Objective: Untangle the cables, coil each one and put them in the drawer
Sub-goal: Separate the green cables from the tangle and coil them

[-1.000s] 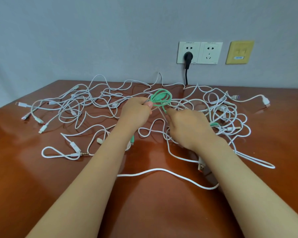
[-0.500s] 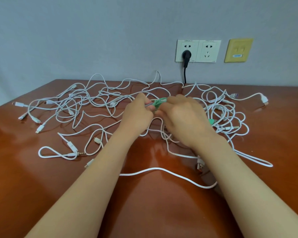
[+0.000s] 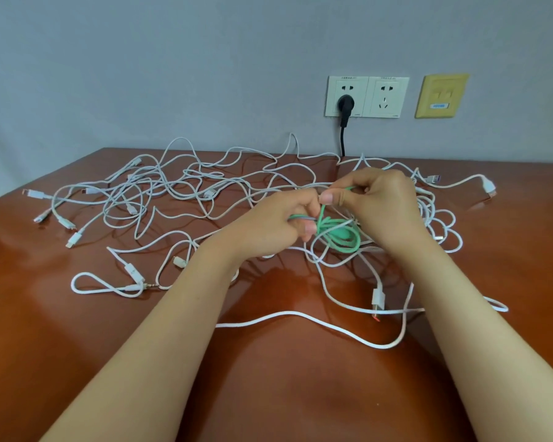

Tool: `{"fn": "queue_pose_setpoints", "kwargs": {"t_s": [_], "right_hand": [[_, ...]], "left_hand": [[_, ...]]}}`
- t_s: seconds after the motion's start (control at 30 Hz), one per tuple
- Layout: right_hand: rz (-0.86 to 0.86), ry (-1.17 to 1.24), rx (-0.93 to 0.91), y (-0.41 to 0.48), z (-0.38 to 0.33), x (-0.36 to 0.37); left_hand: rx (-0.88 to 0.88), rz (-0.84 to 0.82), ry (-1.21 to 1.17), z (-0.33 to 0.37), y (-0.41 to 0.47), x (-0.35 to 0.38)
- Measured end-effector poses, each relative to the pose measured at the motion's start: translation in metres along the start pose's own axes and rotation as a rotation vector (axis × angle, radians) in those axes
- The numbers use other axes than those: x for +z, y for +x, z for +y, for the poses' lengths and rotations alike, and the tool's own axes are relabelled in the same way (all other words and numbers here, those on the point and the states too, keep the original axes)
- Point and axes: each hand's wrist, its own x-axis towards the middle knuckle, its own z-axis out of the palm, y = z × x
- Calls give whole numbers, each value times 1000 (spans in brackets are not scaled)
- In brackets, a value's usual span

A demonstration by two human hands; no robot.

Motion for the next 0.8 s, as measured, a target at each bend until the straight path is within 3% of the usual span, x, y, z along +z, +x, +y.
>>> {"fn": "queue_pose_setpoints", "kwargs": {"t_s": [0.27,0.53,0.6,0.8], "right_hand": [[-334,345,292,-4,-2,-10],[-285,222,104,-1,6,18],[-240,101,74,-4,2,21],[-283,-690,-226,-20,-21,26]], "left_hand": [[76,106,-188,-6,-1,-6],[58,283,-296,-3,4,-5],[25,321,-319,-2,5,-6],[-172,560,-239,-9,11,-9]]}}
